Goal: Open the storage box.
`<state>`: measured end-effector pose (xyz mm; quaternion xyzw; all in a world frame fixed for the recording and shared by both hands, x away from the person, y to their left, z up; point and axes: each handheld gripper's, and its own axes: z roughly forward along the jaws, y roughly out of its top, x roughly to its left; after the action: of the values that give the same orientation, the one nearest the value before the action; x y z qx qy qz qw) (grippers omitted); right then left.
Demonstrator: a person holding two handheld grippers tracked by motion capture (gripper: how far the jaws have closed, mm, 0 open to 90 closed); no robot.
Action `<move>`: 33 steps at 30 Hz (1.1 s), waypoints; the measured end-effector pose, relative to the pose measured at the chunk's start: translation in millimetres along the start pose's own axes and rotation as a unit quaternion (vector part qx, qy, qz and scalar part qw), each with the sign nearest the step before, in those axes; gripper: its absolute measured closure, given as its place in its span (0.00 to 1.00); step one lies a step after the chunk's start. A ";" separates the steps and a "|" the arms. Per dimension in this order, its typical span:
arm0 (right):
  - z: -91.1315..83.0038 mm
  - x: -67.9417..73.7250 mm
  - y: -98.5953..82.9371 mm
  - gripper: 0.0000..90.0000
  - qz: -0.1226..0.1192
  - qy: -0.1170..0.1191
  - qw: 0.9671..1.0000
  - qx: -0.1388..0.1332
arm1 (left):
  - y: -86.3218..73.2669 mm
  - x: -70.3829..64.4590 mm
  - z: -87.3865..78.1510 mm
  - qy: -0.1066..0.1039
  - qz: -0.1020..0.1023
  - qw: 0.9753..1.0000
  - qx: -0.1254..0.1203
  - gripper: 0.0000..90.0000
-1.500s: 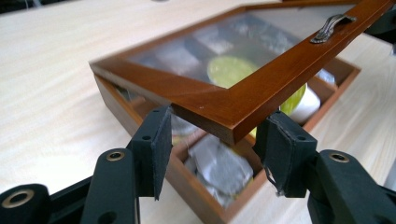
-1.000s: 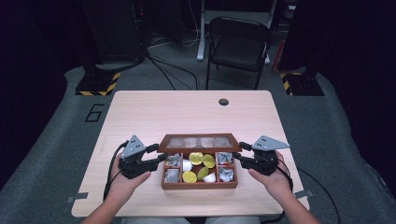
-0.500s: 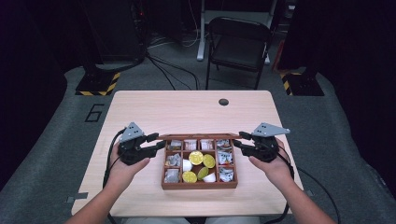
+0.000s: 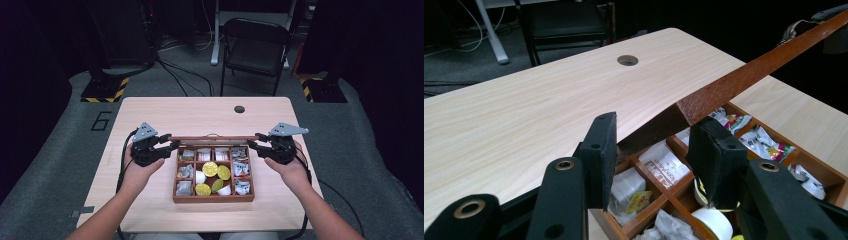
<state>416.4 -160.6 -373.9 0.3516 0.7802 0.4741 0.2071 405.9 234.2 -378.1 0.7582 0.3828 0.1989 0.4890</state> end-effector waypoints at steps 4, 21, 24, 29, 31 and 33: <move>8.2 0.7 0.2 0.56 0.006 -0.006 1.000 0.002 | 0.4 -1.3 6.4 0.005 -0.004 1.000 -0.002 0.53; 36.2 7.5 2.6 0.43 0.013 -0.048 0.999 -0.019 | 3.0 -4.8 38.5 0.027 -0.027 0.999 -0.026 0.35; 41.5 5.8 1.0 0.43 0.026 -0.050 0.998 -0.019 | 2.0 -2.5 42.4 0.028 -0.032 0.999 -0.032 0.34; 48.5 3.4 0.4 0.41 0.024 -0.056 0.998 -0.018 | 0.1 -0.2 47.5 0.033 -0.032 0.998 -0.041 0.33; 50.5 2.1 -0.1 0.41 0.025 -0.054 0.998 -0.018 | -0.9 0.0 51.0 0.036 -0.031 0.998 -0.039 0.33; 52.9 0.8 -0.9 0.41 0.027 -0.053 0.998 -0.016 | -1.5 0.5 53.1 0.038 -0.028 0.998 -0.035 0.33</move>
<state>450.2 -128.9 -399.3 0.3936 0.7509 0.4726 0.2405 441.5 203.6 -402.9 0.7216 0.4148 0.2274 0.5055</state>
